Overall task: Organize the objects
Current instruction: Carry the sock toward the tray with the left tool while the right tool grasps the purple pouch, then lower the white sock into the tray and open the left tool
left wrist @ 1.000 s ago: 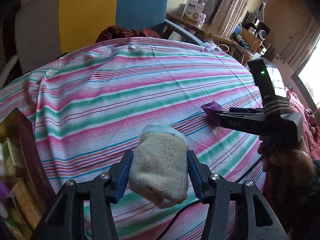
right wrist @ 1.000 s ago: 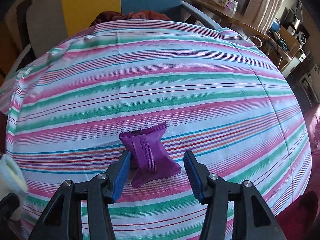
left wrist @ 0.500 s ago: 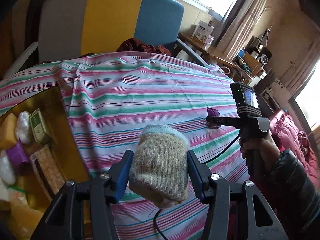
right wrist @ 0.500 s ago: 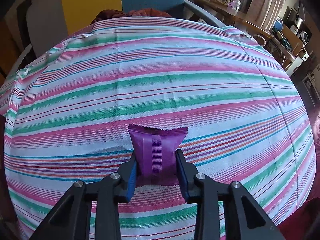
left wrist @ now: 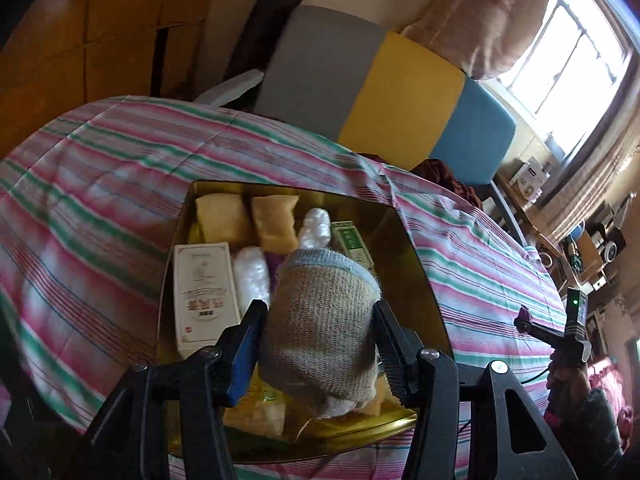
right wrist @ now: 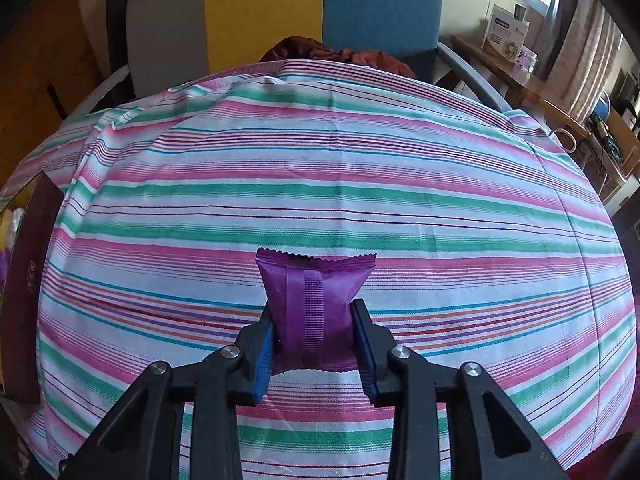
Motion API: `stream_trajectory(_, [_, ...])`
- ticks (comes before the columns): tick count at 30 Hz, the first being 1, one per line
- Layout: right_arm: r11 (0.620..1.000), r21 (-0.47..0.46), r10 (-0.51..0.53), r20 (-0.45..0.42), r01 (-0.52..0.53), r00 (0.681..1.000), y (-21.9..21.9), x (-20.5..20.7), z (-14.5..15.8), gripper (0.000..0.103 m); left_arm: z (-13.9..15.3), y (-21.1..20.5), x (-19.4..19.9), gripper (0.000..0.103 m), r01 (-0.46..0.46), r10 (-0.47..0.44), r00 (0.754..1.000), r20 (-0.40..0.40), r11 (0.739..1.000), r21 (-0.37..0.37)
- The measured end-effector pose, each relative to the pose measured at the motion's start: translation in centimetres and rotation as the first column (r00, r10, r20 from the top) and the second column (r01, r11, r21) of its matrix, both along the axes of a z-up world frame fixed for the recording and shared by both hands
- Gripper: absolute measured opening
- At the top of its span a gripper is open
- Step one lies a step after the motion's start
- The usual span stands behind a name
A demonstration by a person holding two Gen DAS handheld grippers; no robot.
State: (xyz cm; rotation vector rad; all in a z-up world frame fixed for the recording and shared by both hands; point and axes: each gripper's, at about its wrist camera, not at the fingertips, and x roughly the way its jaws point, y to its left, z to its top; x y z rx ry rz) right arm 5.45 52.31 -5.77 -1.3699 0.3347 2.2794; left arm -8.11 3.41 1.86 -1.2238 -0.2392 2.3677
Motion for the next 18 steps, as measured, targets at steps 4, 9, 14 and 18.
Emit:
stream_trajectory(4, [1.0, 0.001, 0.008, 0.013, -0.008, 1.0, -0.2, -0.2, -0.3, 0.034, -1.5, 0.4, -0.6, 0.055, 0.0, 0.0, 1.0, 0.026, 1.0, 0.003])
stream_trajectory(9, [1.0, 0.003, 0.014, 0.034, -0.014, 0.999, -0.3, -0.2, -0.6, 0.034, -3.0, 3.5, -2.1, 0.055, 0.047, -0.047, 0.997, 0.058, 0.999, -0.008])
stream_trajectory(14, [1.0, 0.002, 0.018, 0.037, -0.018, 0.999, -0.2, -0.3, -0.7, 0.034, -5.1, 5.9, -3.6, 0.055, 0.055, -0.05, 0.995, 0.09, 0.997, -0.05])
stream_trajectory(18, [1.0, 0.003, 0.022, 0.04, -0.022, 0.999, -0.1, -0.4, -0.8, 0.034, -6.7, 6.6, -4.1, 0.055, 0.063, -0.054, 0.991, 0.124, 0.996, -0.071])
